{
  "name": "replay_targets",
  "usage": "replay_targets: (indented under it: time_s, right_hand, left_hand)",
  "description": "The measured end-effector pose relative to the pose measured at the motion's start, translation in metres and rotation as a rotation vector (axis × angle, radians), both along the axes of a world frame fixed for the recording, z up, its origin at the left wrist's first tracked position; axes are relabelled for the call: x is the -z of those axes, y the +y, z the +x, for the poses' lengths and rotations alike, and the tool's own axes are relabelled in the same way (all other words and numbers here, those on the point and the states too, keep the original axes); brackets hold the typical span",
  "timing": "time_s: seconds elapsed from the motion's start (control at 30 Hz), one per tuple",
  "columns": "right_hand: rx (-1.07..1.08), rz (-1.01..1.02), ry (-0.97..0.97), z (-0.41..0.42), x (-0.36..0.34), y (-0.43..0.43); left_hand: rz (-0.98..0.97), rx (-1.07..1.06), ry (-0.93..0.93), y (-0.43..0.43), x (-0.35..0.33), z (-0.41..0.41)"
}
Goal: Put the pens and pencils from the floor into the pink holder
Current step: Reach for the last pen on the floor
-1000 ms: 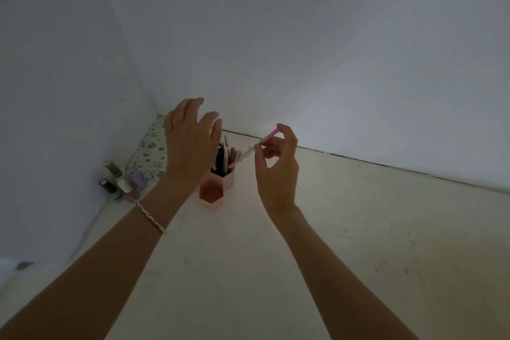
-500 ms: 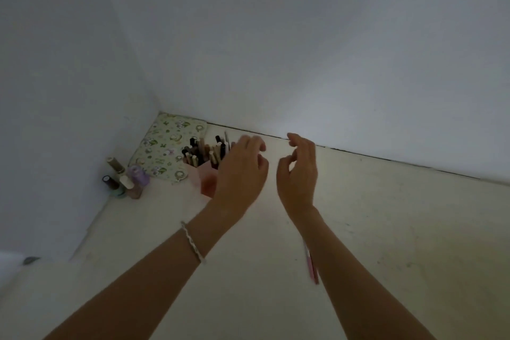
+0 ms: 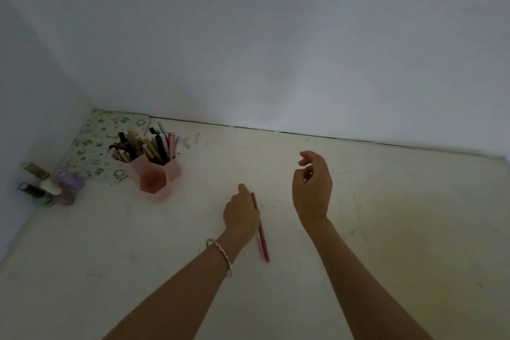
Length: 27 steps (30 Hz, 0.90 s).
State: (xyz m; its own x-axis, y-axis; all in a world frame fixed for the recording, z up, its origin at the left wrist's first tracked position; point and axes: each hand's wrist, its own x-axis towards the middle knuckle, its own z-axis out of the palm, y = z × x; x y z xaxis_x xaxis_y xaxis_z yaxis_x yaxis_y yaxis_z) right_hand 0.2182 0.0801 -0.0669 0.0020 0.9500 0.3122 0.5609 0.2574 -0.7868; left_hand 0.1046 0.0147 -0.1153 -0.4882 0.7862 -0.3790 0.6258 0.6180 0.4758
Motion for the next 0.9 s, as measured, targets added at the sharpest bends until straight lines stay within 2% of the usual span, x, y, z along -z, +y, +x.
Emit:
replay_targets:
  time_s: [0.17,0.27,0.33,0.4,0.47,0.53,0.63,0.73,0.83,0.9]
  right_hand:
    - [-0.021,-0.036,-0.017,0.004,0.013,-0.006]
    - [-0.051,-0.054,-0.031,0.006,0.017,-0.007]
    - [-0.065,-0.103,-0.040,0.006,0.017,-0.005]
    - [-0.089,-0.174,-0.067,0.003,0.020,-0.004]
    - [-0.129,-0.244,-0.140,-0.004,0.025,-0.005]
    - [-0.192,-0.326,-0.259,-0.014,0.030,-0.010]
    - [-0.336,-0.471,-0.531,-0.029,0.042,-0.021]
    - [-0.532,-0.560,-0.798,-0.043,0.053,-0.038]
    - [-0.541,-0.489,-0.727,-0.063,0.040,-0.039]
    - [-0.418,-0.353,-0.479,-0.081,0.019,-0.029]
  left_hand:
    - [-0.100,-0.135,-0.050,0.012,-0.004,0.009]
    - [-0.084,-0.128,-0.122,0.017,-0.012,-0.001]
    - [0.035,-0.126,-0.185,0.024,-0.028,-0.020]
    - [0.263,-0.137,-0.222,0.032,-0.054,-0.042]
    - [0.506,-0.104,-0.179,0.037,-0.084,-0.059]
    - [0.665,-0.053,-0.129,0.038,-0.106,-0.070]
    - [0.752,-0.045,-0.161,0.032,-0.117,-0.074]
    - [0.816,-0.041,-0.074,0.022,-0.117,-0.086]
    - [0.906,-0.084,0.072,0.011,-0.121,-0.115]
    - [0.964,-0.114,0.156,0.004,-0.126,-0.140]
